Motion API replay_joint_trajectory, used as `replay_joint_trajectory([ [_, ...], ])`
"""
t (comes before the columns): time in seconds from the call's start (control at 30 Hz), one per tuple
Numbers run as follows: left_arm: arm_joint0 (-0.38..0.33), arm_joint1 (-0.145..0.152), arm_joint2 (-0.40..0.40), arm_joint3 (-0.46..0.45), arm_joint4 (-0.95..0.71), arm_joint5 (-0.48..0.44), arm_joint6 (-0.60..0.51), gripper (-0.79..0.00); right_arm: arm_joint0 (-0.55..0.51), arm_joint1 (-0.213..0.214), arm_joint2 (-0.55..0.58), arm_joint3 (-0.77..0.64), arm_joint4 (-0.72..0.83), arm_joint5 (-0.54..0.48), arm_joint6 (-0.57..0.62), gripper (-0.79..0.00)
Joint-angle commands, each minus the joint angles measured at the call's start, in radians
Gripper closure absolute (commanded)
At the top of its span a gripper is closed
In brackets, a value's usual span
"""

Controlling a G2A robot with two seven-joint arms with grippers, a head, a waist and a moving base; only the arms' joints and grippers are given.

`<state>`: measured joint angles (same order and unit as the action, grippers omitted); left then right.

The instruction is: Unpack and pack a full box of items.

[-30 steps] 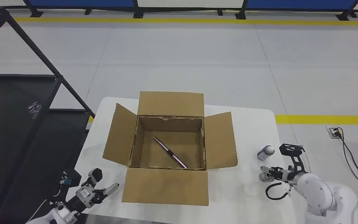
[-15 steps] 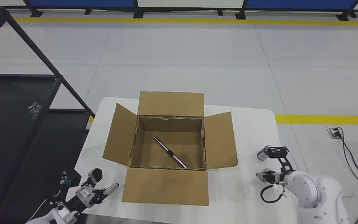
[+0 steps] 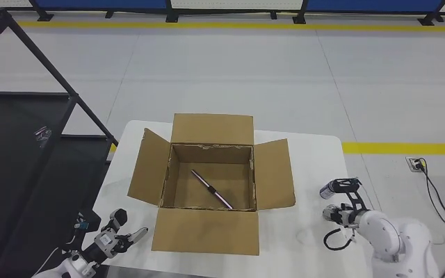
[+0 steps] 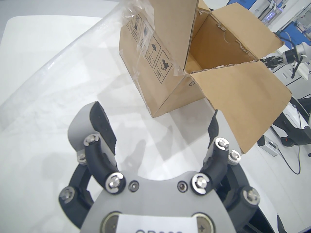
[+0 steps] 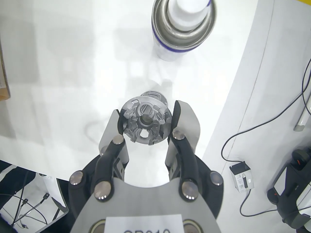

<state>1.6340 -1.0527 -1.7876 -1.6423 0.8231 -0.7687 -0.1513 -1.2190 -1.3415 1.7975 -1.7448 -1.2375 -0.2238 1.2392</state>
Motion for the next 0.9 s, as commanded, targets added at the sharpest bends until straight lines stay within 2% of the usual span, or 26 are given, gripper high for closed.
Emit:
replay_joint_trajectory([
  [0.0, 0.0, 0.0, 0.0, 0.0, 0.0, 0.0, 0.0, -0.785, -0.031, 0.002, 0.012, -0.063, 0.023, 0.008, -0.011, 0.0],
  [0.27, 0.0, 0.0, 0.0, 0.0, 0.0, 0.0, 0.0, -0.785, -0.125, 0.009, 0.004, -0.263, 0.055, 0.018, -0.038, 0.0],
  [0.63, 0.0, 0.0, 0.0, 0.0, 0.0, 0.0, 0.0, -0.785, -0.074, 0.021, -0.074, -0.259, 0.037, 0.037, -0.029, 0.0],
  [0.87, 0.0, 0.0, 0.0, 0.0, 0.0, 0.0, 0.0, -0.785, -0.107, 0.028, -0.068, -0.36, 0.061, 0.059, -0.084, 0.0],
])
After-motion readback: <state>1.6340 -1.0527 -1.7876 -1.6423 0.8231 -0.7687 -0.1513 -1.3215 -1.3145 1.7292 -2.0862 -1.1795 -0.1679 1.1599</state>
